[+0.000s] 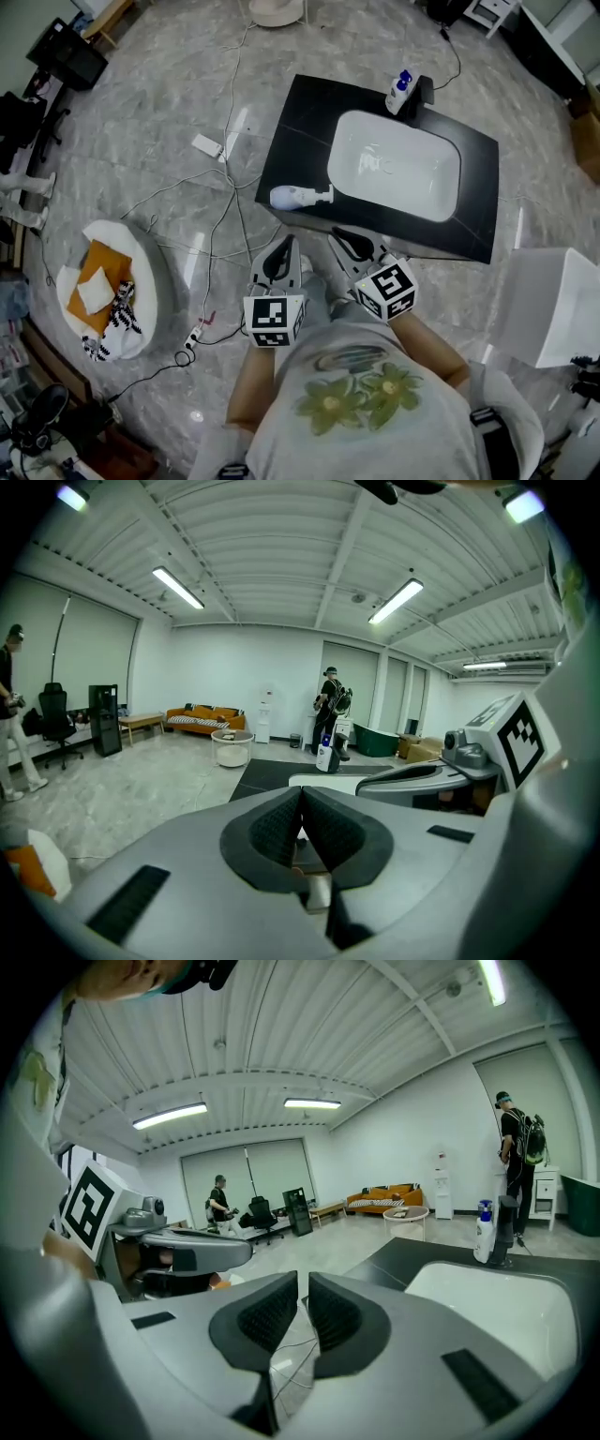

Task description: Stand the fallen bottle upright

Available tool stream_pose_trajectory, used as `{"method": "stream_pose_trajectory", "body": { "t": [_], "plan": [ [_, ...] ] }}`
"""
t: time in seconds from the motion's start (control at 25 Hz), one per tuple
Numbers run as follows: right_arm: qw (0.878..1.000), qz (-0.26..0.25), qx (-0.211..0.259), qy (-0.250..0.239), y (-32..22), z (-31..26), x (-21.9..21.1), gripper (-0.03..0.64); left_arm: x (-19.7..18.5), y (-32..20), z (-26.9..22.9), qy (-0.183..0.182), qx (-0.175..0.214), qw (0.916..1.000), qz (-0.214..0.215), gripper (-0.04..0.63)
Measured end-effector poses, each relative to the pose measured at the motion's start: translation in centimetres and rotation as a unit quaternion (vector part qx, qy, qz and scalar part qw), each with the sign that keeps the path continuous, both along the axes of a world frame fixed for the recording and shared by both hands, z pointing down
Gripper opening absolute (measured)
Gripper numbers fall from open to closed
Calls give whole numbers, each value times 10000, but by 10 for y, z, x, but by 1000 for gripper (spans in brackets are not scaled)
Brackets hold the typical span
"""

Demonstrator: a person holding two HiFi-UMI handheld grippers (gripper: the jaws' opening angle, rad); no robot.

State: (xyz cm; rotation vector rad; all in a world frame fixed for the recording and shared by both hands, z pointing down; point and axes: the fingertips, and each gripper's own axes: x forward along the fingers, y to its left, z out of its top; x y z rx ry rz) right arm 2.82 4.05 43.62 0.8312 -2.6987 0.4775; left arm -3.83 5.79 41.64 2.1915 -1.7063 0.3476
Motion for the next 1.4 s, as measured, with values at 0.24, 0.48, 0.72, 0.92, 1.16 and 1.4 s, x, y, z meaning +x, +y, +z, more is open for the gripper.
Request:
{"method": "stream_pose_trajectory", "body": {
  "t": [0.24,0.48,0.72,0.92,1.16,1.4],
  "plan": [
    [9991,210,-270,247,-36,20,-18,48,-24,-44,10,69,-111,9996,236,18],
    [9962,414,-526,564,-60,46,-28,72,-41,-78,19,41,-188,9981,580,18],
    [9907,791,-737,827,-77,69,-30,110,-50,-105,25,53,-195,9951,972,18],
    [9860,1099,-827,943,-90,84,-25,117,-54,-113,32,40,-204,9931,1156,18],
    [9814,1239,-1004,1067,-101,107,-19,126,-56,-113,42,48,-262,9931,1145,18],
    [9779,1231,-1221,1166,-109,134,-19,133,-54,-115,53,45,-399,9926,1147,18]
  ]
}}
